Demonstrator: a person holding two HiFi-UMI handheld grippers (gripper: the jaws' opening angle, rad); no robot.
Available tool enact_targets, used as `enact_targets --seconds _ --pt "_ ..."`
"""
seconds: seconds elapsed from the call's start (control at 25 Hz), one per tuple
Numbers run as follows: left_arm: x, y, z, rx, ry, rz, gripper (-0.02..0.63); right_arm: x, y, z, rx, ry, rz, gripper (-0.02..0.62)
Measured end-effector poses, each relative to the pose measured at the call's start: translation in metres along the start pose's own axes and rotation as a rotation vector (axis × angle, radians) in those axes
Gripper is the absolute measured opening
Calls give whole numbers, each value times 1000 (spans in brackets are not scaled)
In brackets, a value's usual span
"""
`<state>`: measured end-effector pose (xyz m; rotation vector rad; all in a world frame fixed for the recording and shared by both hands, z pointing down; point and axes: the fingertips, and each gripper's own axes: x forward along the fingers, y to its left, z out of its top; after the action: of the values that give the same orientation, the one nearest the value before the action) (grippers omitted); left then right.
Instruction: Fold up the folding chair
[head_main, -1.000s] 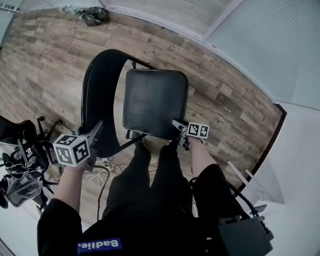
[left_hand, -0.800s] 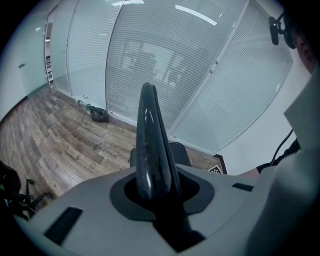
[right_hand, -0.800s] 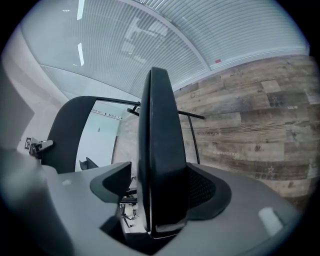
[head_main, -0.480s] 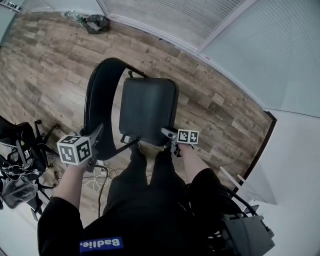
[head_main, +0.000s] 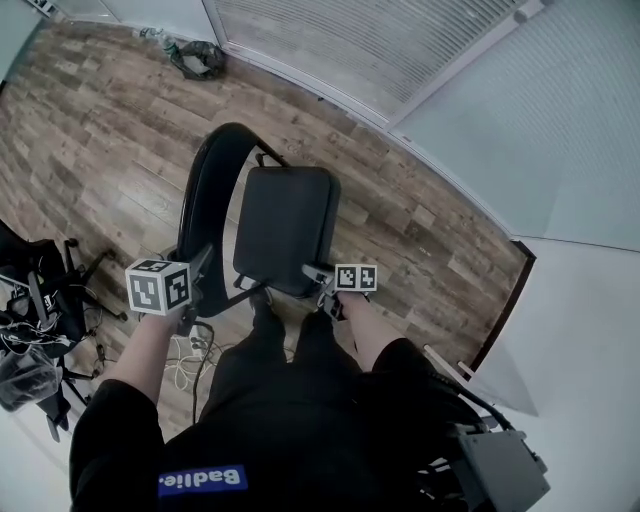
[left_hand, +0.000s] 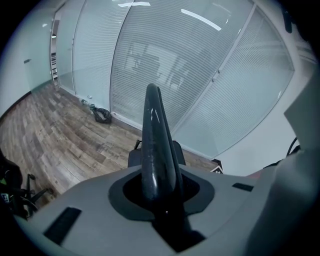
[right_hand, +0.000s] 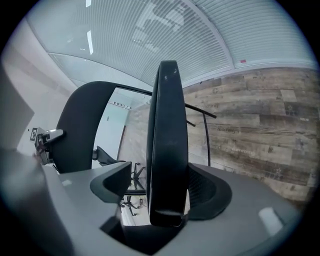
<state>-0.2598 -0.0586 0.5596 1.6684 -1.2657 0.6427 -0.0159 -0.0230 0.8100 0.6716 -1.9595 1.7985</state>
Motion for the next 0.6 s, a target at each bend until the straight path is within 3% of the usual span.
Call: enact_targets --seconds 0.36,0.6 --pt "-15 -2 6 -1 7 29 87 11 43 -8 -117 109 -53 296" --pt "-23 0 7 2 13 29 87 25 75 -6 -158 111 -94 256"
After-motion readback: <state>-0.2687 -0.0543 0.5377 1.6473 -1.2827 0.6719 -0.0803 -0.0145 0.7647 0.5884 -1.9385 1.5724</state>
